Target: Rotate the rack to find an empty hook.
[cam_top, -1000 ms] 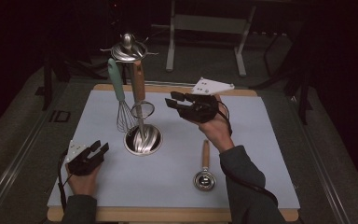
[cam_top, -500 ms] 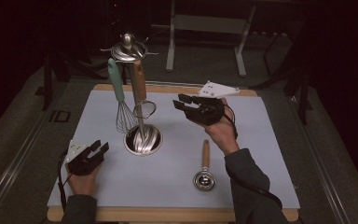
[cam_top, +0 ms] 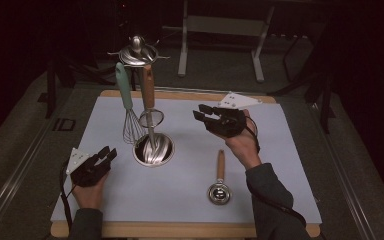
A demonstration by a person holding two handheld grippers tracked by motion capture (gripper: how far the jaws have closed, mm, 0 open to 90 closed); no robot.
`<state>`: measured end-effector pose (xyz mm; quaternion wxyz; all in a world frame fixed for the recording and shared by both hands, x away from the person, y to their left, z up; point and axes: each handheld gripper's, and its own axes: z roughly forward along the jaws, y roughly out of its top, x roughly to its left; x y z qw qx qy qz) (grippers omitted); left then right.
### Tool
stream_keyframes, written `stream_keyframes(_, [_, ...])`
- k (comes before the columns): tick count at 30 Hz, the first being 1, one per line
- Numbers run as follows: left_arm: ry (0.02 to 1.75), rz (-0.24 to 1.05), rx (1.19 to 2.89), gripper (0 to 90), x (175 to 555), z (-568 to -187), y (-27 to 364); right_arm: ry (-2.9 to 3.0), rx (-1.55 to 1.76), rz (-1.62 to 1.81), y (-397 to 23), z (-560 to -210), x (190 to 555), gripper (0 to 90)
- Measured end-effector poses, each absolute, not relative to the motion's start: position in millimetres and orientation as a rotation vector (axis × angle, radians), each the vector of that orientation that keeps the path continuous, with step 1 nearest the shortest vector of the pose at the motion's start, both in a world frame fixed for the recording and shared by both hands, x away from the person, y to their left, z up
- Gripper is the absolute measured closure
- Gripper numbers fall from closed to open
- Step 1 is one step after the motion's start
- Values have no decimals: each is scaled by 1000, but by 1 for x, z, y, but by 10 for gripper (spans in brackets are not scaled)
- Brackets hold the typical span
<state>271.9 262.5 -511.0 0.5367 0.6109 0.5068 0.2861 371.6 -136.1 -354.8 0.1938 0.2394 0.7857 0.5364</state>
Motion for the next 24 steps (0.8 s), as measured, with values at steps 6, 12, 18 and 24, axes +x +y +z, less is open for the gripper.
stream_keyframes(6, [1163, 701, 1426, 712, 270, -494, 258, 2198, 717, 1501, -145, -362, 373, 671])
stream_keyframes(12, [1105, 722, 1396, 730, 268, -475, 257, 2192, 755, 1496, -152, -368, 372, 670])
stream_keyframes(18, [1049, 716, 1396, 794, 271, -458, 254, 2186, 806, 1494, -160, -380, 372, 668])
stream_keyframes(24, [1008, 716, 1369, 900, 274, -444, 253, 2191, 858, 1465, -167, -394, 374, 668])
